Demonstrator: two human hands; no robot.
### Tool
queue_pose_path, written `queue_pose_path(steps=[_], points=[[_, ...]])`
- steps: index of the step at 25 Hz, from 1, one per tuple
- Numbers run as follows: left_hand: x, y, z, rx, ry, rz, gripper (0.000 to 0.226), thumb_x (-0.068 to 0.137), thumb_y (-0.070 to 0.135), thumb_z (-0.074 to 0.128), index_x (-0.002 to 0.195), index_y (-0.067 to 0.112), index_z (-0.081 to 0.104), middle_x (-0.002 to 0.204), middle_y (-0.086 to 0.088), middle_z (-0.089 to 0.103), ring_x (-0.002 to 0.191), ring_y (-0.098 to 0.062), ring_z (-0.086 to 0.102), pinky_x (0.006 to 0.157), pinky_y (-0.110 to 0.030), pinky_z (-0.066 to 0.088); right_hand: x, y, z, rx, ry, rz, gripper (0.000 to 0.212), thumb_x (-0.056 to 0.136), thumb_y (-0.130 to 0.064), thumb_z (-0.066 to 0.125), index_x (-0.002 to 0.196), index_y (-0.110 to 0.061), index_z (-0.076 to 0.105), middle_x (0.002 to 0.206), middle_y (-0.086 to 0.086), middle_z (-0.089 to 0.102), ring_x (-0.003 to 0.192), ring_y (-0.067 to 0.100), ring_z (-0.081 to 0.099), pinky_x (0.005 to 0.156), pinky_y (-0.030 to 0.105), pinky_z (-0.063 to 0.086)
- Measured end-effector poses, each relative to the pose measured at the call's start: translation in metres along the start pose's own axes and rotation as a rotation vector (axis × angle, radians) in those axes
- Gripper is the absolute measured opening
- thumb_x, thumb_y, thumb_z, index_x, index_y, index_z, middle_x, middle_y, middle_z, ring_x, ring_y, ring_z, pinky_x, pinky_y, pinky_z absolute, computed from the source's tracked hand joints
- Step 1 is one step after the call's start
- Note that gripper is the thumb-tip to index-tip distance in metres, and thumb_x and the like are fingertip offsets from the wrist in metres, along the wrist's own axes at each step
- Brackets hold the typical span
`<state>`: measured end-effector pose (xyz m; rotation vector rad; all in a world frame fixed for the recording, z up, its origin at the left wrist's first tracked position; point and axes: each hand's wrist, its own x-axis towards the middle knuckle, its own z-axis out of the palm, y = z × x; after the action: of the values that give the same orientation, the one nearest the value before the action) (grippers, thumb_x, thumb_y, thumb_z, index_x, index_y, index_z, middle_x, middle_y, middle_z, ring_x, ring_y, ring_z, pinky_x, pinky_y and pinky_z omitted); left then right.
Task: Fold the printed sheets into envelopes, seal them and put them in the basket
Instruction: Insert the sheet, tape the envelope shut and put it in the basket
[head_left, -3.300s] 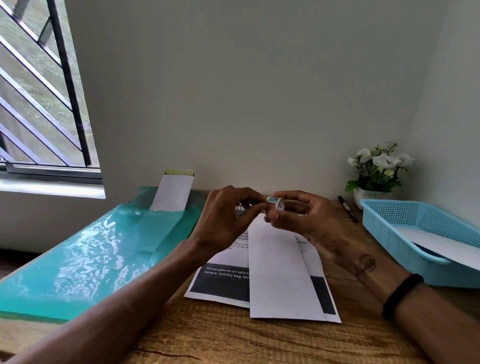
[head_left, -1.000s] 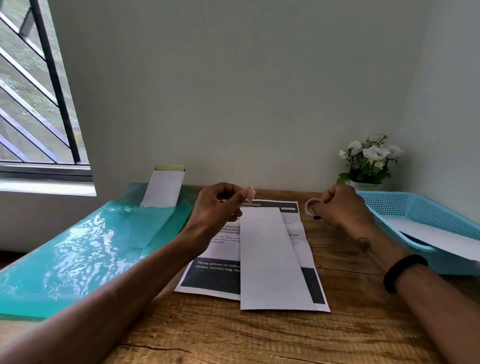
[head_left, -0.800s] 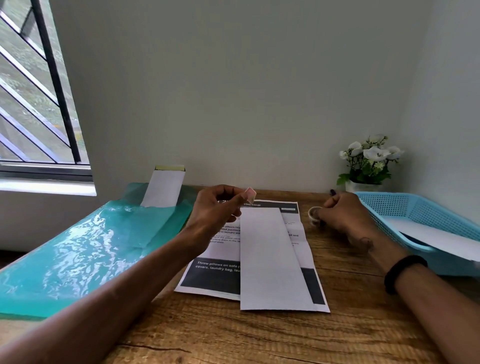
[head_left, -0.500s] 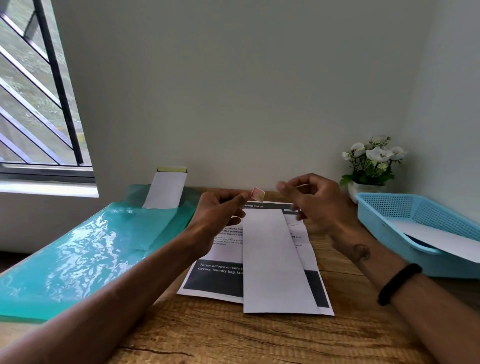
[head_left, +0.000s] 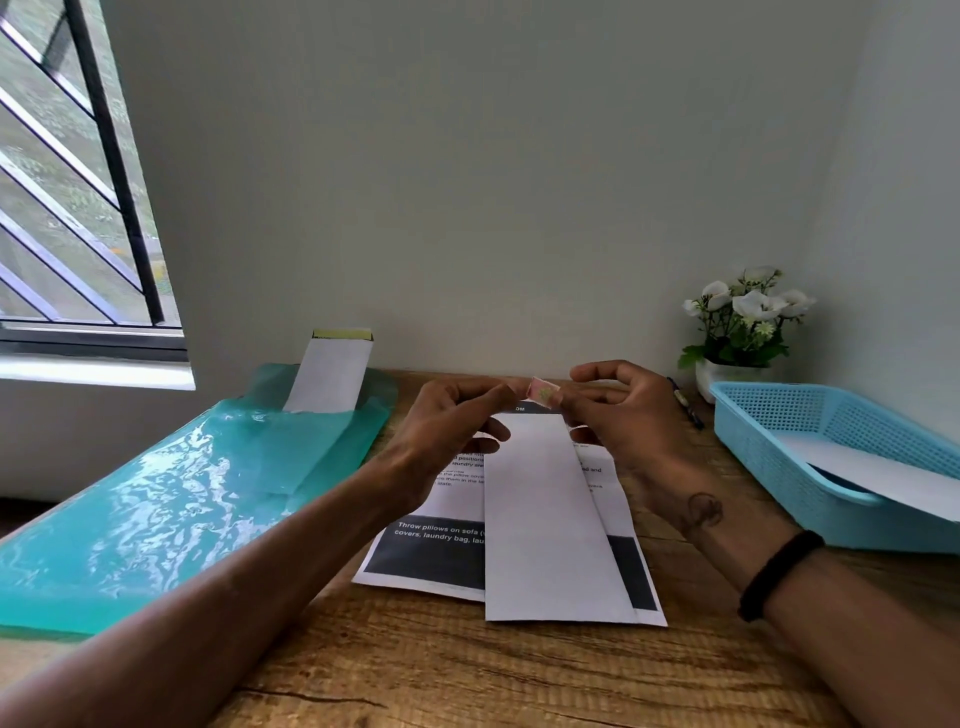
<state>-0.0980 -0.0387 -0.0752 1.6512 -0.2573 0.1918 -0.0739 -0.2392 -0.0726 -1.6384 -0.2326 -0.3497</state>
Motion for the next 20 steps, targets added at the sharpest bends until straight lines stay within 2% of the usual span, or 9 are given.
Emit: queue_pose_path(steps=[3,5,7,9,12,14,17,20], points=[[0.0,-0.002,-0.003,0.064,0.084,-0.015,0.03,0.096,0.038,0.072,0.119,0.019,0.078,0.107,-0.001,0.077,0.084,-0.01,0.072,0.073,-0.027,0.057,0.003,0.001,-0.002,-0.02,0.019,-0.003,0.039,0.076,-0.02,0.092,0.108,-0.013,0.07,0.097,0.01,0.078,0.08,0.025,0.077,0.059,0.029,0.062],[0.001,-0.006,-0.007,0.068,0.144,-0.067,0.03,0.096,0.035,0.073,0.122,0.02,0.075,0.113,-0.005,0.075,0.098,-0.018,0.069,0.082,-0.034,0.06,0.005,0.002,-0.004,-0.021,0.003,0.02,0.038,0.08,-0.014,0.088,0.112,-0.013,0.069,0.099,0.013,0.077,0.076,0.023,0.075,0.059,0.031,0.063],[0.002,-0.006,-0.009,-0.005,0.169,-0.156,0.04,0.095,0.034,0.075,0.132,0.021,0.066,0.122,-0.009,0.07,0.112,-0.027,0.065,0.094,-0.04,0.059,0.007,0.004,-0.005,-0.009,-0.047,0.067,0.045,0.084,-0.006,0.082,0.124,-0.014,0.063,0.104,0.013,0.075,0.078,0.02,0.075,0.06,0.03,0.064],[0.003,-0.004,-0.01,-0.098,0.159,-0.241,0.052,0.094,0.033,0.077,0.141,0.021,0.057,0.129,-0.012,0.064,0.12,-0.032,0.061,0.092,-0.041,0.059,0.007,0.007,-0.005,0.008,-0.097,0.102,0.059,0.086,0.002,0.077,0.137,-0.017,0.056,0.111,0.008,0.074,0.088,0.02,0.075,0.066,0.034,0.066],[0.004,-0.002,-0.009,-0.249,0.117,-0.302,0.056,0.092,0.029,0.079,0.142,0.016,0.055,0.126,-0.013,0.06,0.113,-0.033,0.062,0.075,-0.036,0.061,0.007,0.014,-0.005,-0.003,-0.128,0.109,0.077,0.084,0.006,0.075,0.148,-0.023,0.044,0.13,0.003,0.07,0.093,0.022,0.075,0.082,0.05,0.065],[0.004,-0.001,-0.009,-0.324,0.116,-0.31,0.051,0.092,0.024,0.079,0.137,0.011,0.058,0.124,-0.016,0.061,0.101,-0.031,0.068,0.069,-0.035,0.064,0.006,0.016,-0.004,-0.014,-0.143,0.112,0.085,0.082,0.006,0.077,0.152,-0.027,0.04,0.142,0.0,0.063,0.097,0.025,0.074,0.084,0.05,0.064],[0.003,-0.001,-0.011,-0.392,0.122,-0.301,0.05,0.088,0.01,0.081,0.133,0.008,0.059,0.121,-0.02,0.067,0.093,-0.031,0.077,0.071,-0.034,0.065,0.006,0.017,-0.005,0.015,-0.143,0.112,0.092,0.081,0.005,0.08,0.154,-0.029,0.037,0.151,0.0,0.056,0.103,0.027,0.073,0.086,0.051,0.064],[0.002,-0.003,-0.009,-0.304,0.049,-0.255,0.055,0.084,-0.005,0.08,0.133,0.007,0.059,0.117,-0.022,0.075,0.095,-0.034,0.079,0.078,-0.038,0.064,0.008,0.014,-0.007,0.025,-0.131,0.053,0.094,0.08,0.003,0.083,0.156,-0.026,0.035,0.152,-0.003,0.055,0.117,0.025,0.067,0.09,0.049,0.063]])
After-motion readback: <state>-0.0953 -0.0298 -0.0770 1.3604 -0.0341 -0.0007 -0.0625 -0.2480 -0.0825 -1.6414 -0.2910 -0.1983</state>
